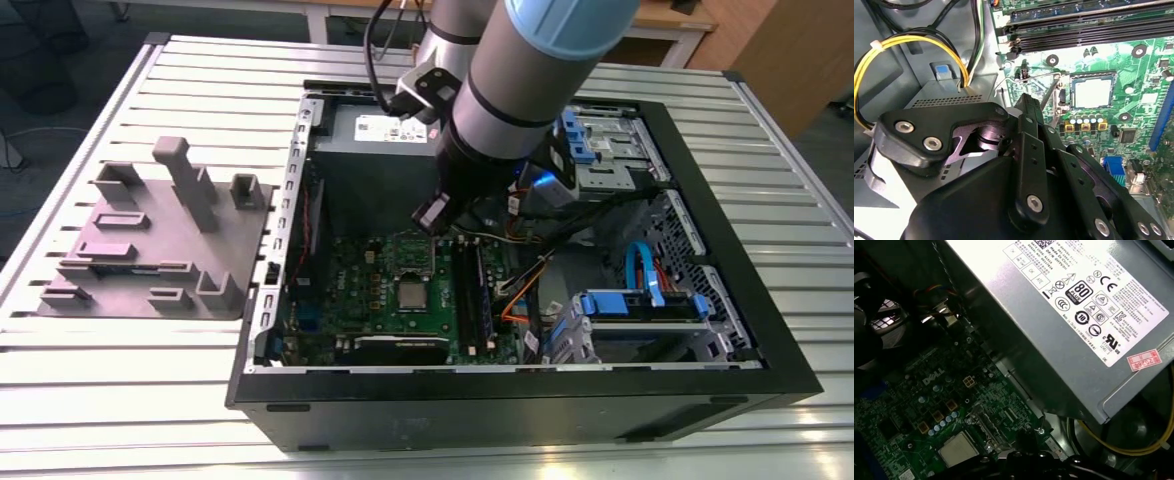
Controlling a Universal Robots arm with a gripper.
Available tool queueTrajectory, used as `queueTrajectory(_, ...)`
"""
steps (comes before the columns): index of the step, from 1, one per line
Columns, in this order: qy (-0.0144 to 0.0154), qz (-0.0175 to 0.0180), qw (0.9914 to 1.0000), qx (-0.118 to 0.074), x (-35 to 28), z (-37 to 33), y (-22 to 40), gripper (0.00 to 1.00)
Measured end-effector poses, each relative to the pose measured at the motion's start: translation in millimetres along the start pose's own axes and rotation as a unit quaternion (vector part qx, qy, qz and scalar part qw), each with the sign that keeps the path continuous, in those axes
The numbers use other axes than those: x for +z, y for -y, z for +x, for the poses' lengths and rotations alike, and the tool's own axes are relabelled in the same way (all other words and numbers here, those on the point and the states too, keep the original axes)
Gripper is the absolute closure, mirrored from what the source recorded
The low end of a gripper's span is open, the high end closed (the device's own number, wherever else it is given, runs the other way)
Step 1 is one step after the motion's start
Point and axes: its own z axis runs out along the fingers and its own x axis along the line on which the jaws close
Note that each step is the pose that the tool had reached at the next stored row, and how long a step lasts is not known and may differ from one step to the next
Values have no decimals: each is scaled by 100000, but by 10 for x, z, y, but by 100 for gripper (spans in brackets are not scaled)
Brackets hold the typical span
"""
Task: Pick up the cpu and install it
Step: 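Close the cpu cover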
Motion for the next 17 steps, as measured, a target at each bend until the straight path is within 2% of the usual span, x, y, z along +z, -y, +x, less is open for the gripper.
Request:
queueTrajectory(10,-24,-2,100000,-100,-10,49,38,89)
queueTrajectory(17,-129,73,100000,-147,-21,108,86,89)
